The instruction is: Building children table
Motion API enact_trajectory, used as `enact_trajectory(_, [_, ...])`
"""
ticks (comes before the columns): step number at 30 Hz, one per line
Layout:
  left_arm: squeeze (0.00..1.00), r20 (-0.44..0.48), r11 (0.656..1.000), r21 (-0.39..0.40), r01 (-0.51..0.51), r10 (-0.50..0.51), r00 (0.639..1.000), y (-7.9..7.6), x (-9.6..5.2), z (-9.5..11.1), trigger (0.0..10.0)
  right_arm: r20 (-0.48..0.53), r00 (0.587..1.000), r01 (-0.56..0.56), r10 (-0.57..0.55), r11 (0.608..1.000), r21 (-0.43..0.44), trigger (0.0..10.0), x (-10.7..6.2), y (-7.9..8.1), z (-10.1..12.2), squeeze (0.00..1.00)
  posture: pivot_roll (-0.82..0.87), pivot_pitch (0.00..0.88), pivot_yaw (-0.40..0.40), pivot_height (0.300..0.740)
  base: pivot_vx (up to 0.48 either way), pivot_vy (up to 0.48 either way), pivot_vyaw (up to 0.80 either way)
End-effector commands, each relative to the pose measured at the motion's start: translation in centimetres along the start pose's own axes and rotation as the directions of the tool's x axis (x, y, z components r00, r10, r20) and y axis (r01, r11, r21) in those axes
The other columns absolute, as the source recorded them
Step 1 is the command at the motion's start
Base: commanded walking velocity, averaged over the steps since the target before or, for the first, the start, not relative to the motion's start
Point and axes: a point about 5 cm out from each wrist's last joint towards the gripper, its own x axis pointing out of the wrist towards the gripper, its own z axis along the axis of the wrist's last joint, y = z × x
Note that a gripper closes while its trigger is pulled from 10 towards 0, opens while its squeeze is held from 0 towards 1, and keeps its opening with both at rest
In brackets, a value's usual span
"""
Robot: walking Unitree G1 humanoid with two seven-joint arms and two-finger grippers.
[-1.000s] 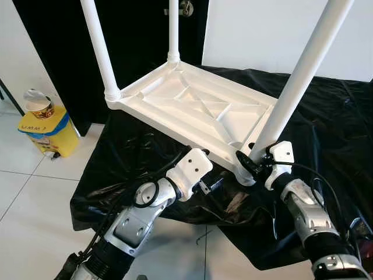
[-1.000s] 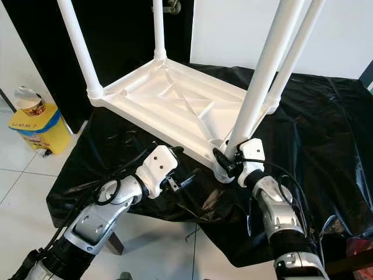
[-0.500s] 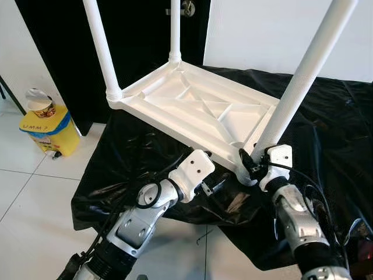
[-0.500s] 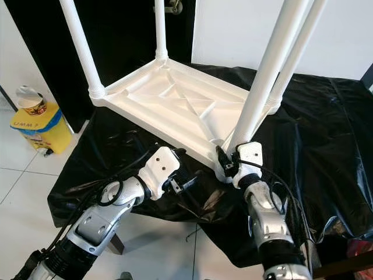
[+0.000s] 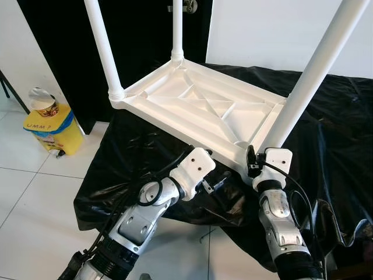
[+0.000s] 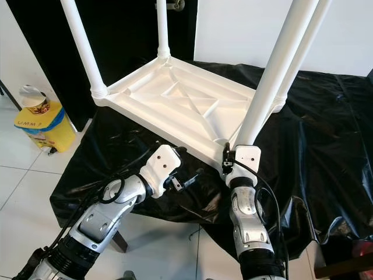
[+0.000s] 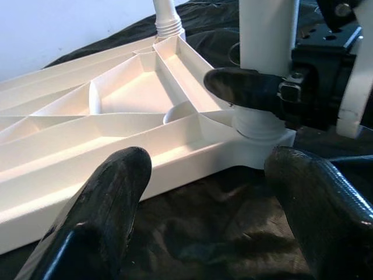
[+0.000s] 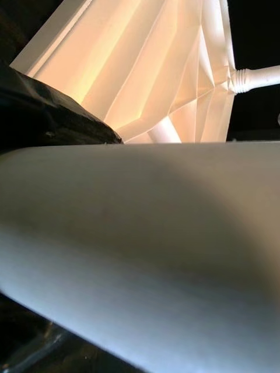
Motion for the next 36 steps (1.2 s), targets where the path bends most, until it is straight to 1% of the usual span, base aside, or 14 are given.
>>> enact_trajectory(1, [0.0, 0.01, 0.998, -0.002, 0.066, -0.066, 0.998, 0.1, 0.0, 0.1, 10.0, -0.086, 0.992, 0.091, -0.094, 0.995, -0.038, 10.0, -0.9, -2.0, -1.8, 0.0, 0.05, 0.053, -0.029, 0.74, 0.0, 0.0, 0.0])
enact_trajectory(2, [0.0, 0.012, 0.998, -0.004, 0.066, -0.066, 0.998, 0.1, 0.0, 0.2, 10.0, -0.079, 0.992, 0.099, -0.102, 0.994, -0.042, 10.0, -0.9, -2.1, -1.7, 0.0, 0.05, 0.053, -0.029, 0.74, 0.0, 0.0, 0.0])
enact_trajectory(3, [0.0, 0.015, 0.998, -0.009, 0.067, -0.066, 0.998, 0.2, 0.0, 0.2, 10.0, -0.064, 0.993, 0.097, -0.099, 0.994, -0.042, 10.0, -0.9, -2.3, -1.4, 0.42, 0.05, 0.051, -0.025, 0.74, 0.0, 0.0, 0.0])
enact_trajectory(5, [0.0, 0.017, 0.998, -0.012, 0.067, -0.067, 0.998, 0.1, 0.0, 0.2, 10.0, -0.055, 0.994, 0.094, -0.096, 0.995, -0.042, 10.0, -0.9, -2.5, -1.3, 0.42, 0.05, 0.05, -0.024, 0.74, 0.0, 0.0, 0.0])
enact_trajectory(6, [0.0, 0.017, 0.997, -0.014, 0.069, -0.069, 0.997, 0.2, 0.0, 0.1, 10.0, -0.043, 0.996, 0.074, -0.076, 0.996, -0.04, 10.0, -0.8, -2.8, -1.1, 1.0, 0.05, 0.047, -0.021, 0.74, 0.0, 0.0, 0.0])
enact_trajectory(10, [0.0, 0.017, 0.997, -0.016, 0.073, -0.073, 0.997, 0.3, -0.1, 0.1, 10.0, -0.025, 0.998, 0.057, -0.059, 0.997, -0.047, 10.0, -0.7, -3.3, -0.8, 1.0, 0.05, 0.046, -0.02, 0.74, 0.0, 0.0, 0.0])
enact_trajectory(13, [0.0, 0.029, 0.996, -0.029, 0.089, -0.088, 0.996, 0.5, 0.0, 0.3, 10.0, 0.022, 1.0, -0.021, 0.022, 0.999, -0.044, 10.0, -0.5, -4.6, 0.3, 1.0, 0.03, 0.04, -0.001, 0.74, 0.0, 0.0, 0.0])
enact_trajectory(14, [0.0, 0.029, 0.996, -0.029, 0.089, -0.088, 0.996, 0.5, 0.0, 0.3, 10.0, 0.022, 1.0, -0.021, 0.022, 0.999, -0.044, 10.0, -0.5, -4.6, 0.3, 1.0, 0.03, 0.04, -0.001, 0.74, 0.0, 0.0, 0.0])
enact_trajectory(17, [0.0, 0.034, 0.993, -0.025, 0.119, -0.118, 0.992, 0.4, 0.2, 0.3, 10.0, 0.03, 0.99, -0.139, 0.139, 0.99, -0.029, 10.0, -0.6, -5.0, 0.8, 1.0, 0.01, 0.03, 0.013, 0.74, 0.0, 0.0, 0.0])
enact_trajectory(19, [0.0, 0.036, 0.992, -0.023, 0.125, -0.124, 0.992, 0.4, 0.3, 0.3, 10.0, 0.032, 0.987, -0.159, 0.16, 0.987, -0.03, 10.0, -0.6, -5.1, 0.8, 1.0, 0.01, 0.029, 0.015, 0.74, 0.0, 0.0, 0.0])
enact_trajectory(20, [0.0, 0.041, 0.992, -0.023, 0.126, -0.125, 0.991, 0.4, 0.4, 0.5, 10.0, 0.034, 0.976, -0.213, 0.214, 0.976, -0.037, 10.0, -0.7, -4.9, 0.9, 0.0, 0.0, 0.027, 0.023, 0.74, 0.0, 0.0, 0.0])
enact_trajectory(26, [0.0, 0.055, 0.991, -0.026, 0.135, -0.133, 0.99, 0.3, 0.7, 0.7, 10.0, 0.019, 0.937, -0.348, 0.349, 0.937, -0.041, 10.0, -0.9, -4.6, 0.9, 0.0, -0.01, 0.03, 0.037, 0.74, 0.0, 0.0, 0.0])
enact_trajectory(29, [0.0, 0.06, 0.991, 0.017, 0.135, -0.136, 0.989, 0.1, 1.0, 0.9, 10.0, -0.002, 0.883, -0.469, 0.47, 0.881, -0.068, 10.0, -0.4, -4.5, 1.0, 0.0, -0.02, 0.028, 0.044, 0.74, 0.0, 0.0, 0.0])
enact_trajectory(36, [0.0, 0.06, 0.991, 0.052, 0.123, -0.126, 0.99, 0.0, 1.2, 0.8, 10.0, -0.017, 0.834, -0.55, 0.551, 0.83, -0.096, 10.0, 0.8, -4.2, 1.3, 0.0, -0.02, 0.023, 0.033, 0.74, 0.0, 0.0, 0.0])
